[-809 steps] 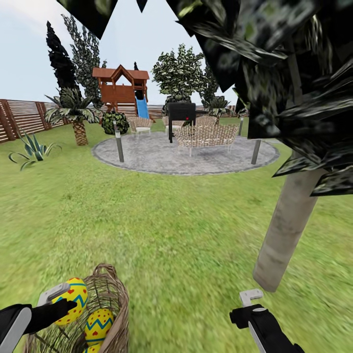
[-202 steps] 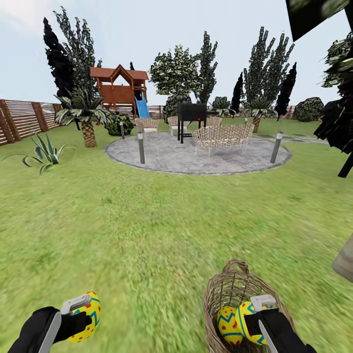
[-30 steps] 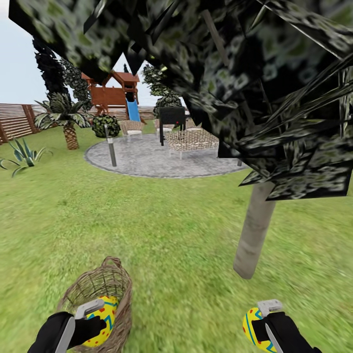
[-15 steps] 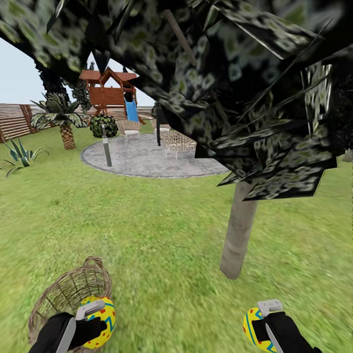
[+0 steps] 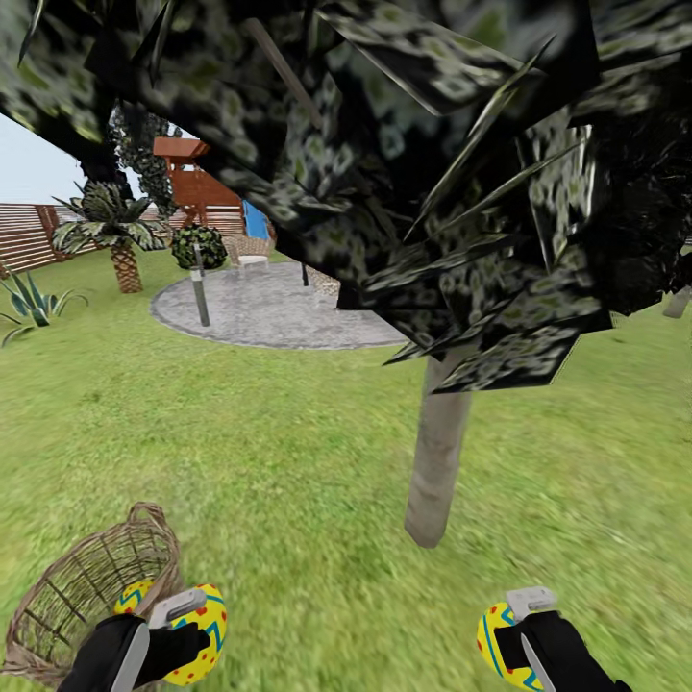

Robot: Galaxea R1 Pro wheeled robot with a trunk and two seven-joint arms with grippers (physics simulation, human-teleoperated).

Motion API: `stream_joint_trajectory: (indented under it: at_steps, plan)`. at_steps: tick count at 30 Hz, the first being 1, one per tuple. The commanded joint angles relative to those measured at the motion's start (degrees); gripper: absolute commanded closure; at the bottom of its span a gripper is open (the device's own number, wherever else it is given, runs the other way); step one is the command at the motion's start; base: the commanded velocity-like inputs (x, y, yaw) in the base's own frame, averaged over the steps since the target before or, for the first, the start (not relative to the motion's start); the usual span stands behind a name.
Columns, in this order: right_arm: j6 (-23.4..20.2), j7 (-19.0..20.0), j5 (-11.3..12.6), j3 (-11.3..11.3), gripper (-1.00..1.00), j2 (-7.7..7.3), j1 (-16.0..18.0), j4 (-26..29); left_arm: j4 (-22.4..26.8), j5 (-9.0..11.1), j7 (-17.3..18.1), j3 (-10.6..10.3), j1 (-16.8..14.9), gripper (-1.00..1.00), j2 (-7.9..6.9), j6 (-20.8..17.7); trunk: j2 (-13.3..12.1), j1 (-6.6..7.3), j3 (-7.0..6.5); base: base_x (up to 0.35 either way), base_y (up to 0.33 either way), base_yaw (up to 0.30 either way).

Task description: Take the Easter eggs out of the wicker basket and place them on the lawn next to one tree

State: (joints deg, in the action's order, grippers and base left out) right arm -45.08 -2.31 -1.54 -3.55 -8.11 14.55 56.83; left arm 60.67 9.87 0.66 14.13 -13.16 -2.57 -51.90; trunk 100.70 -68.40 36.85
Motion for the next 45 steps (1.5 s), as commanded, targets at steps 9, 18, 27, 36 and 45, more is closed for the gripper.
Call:
stream_joint_trajectory:
  at_steps: [9,18,27,36,45]
  plan:
    - [-0.3,-0.1,0.1,-0.2,1.00,-0.06,0.0,0.1,-0.1,0.2,0.1,0.1,-0.1,1.00,0.02,-0.3,0.0,0.01,0.06,0.000,-0.335,-0.135]
    - [-0.3,-0.2,0.0,-0.2,1.00,-0.06,0.0,0.2,-1.9,0.2,0.0,0.1,0.0,1.00,0.09,-0.2,0.0,0.01,-0.34,0.008,-0.335,-0.278]
    - [-0.3,-0.2,0.0,-0.2,1.00,-0.06,0.0,0.1,-1.8,0.3,0.1,0.2,-0.1,1.00,-0.34,-0.3,0.0,0.01,-0.42,0.088,-0.119,-0.038]
    - [-0.3,-0.2,0.0,-0.2,1.00,-0.23,0.0,0.1,-1.8,0.3,0.1,0.3,-0.1,1.00,-0.33,-0.3,3.6,-1.97,1.19,0.000,0.000,0.000]
    - [-0.3,-0.2,0.0,-0.1,1.00,-0.24,0.0,0.1,-2.0,0.4,0.0,0.4,-0.1,1.00,-0.29,-0.3,7.2,-3.95,2.81,-0.001,0.000,0.000]
